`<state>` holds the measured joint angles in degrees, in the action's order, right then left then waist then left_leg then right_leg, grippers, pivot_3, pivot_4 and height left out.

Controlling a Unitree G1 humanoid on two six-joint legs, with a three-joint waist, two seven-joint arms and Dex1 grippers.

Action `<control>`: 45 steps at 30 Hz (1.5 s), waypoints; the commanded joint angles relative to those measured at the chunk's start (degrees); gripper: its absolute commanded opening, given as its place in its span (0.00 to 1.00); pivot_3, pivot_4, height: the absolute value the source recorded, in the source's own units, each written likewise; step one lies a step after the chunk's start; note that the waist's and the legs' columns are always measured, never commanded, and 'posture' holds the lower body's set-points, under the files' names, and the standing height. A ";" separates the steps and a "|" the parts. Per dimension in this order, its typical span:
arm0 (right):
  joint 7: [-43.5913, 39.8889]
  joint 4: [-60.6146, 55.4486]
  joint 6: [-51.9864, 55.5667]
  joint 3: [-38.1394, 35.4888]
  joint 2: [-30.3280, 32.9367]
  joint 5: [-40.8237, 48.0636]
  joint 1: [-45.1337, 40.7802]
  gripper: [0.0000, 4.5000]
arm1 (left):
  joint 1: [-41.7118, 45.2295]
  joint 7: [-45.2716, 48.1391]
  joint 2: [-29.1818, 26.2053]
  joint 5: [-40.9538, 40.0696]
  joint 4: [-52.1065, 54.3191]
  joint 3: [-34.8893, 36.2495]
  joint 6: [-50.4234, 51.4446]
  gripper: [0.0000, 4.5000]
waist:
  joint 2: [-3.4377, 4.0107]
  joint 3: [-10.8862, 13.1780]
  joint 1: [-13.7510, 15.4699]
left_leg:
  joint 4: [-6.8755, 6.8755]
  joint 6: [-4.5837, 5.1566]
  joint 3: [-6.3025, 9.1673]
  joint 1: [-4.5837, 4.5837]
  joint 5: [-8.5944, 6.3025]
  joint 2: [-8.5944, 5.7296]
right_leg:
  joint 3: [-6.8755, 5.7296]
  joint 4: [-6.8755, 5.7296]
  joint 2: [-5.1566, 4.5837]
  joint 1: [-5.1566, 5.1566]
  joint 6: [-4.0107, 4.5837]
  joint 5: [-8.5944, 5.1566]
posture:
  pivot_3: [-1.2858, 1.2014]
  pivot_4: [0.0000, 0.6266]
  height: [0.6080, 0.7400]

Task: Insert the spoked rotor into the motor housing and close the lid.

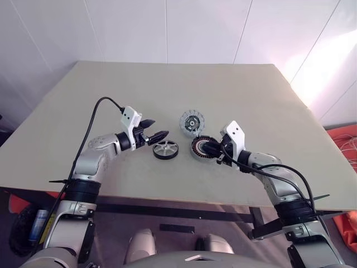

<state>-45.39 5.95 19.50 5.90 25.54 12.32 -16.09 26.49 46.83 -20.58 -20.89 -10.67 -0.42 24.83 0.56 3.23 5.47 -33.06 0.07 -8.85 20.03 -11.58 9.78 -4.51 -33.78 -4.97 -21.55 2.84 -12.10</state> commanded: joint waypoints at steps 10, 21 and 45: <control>0.63 -2.89 -3.23 -2.02 -0.39 0.67 -0.67 0.74 | 0.74 0.06 -0.49 0.16 1.90 0.51 -1.30 1.00 | 0.00 0.00 0.00 | 0.00 0.00 0.00 0.02 0.00 0.00 | 0.00 0.00 0.00 -0.02 0.00 0.00 | 0.52 0.00 1.00; -0.01 -6.49 -1.21 -4.19 -1.44 4.87 -1.78 0.30 | 0.74 0.12 -0.43 0.32 1.98 0.57 -1.18 1.00 | 0.00 0.00 -0.01 | 0.00 0.00 0.00 0.02 0.00 0.01 | 0.00 0.00 0.00 -0.03 0.00 0.00 | 0.52 0.00 1.00; 1.31 -1.72 -1.48 0.51 -1.99 -1.09 0.01 0.01 | 0.16 0.51 -1.14 -0.89 4.00 0.68 1.76 1.00 | 0.00 0.00 -0.03 | 0.00 0.00 0.00 0.03 0.00 0.00 | 0.00 0.00 0.00 -0.04 0.00 0.00 | 0.52 0.00 1.00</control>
<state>-44.54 4.71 19.17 6.67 23.77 11.19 -15.69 26.17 47.22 -21.06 -21.31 -8.78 -0.40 26.99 0.56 3.23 5.45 -33.06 0.07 -8.85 20.06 -11.58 9.78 -4.51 -33.79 -4.97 -21.58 2.84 -12.10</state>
